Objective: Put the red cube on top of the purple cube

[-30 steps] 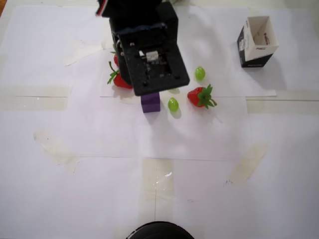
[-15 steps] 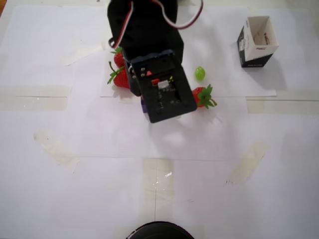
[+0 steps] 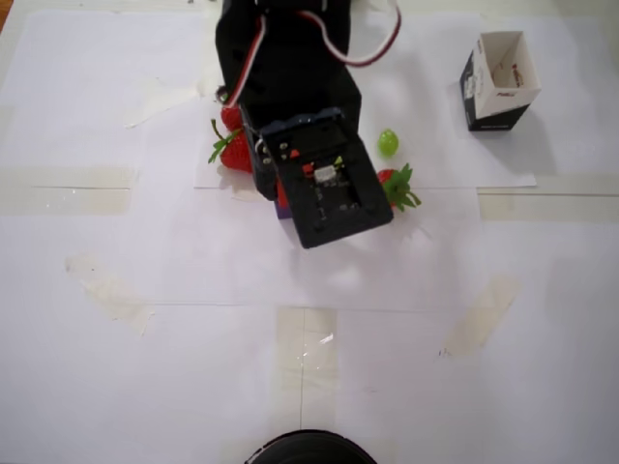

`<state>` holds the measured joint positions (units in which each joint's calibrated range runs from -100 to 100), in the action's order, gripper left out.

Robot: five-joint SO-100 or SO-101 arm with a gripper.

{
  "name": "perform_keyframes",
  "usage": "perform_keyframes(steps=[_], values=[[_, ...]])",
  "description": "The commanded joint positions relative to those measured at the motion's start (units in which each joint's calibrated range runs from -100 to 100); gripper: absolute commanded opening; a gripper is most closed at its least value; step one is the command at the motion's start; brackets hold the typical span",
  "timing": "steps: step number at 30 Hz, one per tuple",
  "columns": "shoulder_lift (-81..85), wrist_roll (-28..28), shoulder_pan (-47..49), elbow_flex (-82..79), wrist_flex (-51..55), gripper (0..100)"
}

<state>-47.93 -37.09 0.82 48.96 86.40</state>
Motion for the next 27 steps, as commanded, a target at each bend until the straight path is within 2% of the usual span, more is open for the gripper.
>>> perform_keyframes(steps=[1,17,27], values=[[1.07,-0.44,0.50,4.31,-0.46,5],[0.90,-0.10,0.79,4.59,-0.05,26],[1.07,-3.22,0.65,6.59,5.26,32]])
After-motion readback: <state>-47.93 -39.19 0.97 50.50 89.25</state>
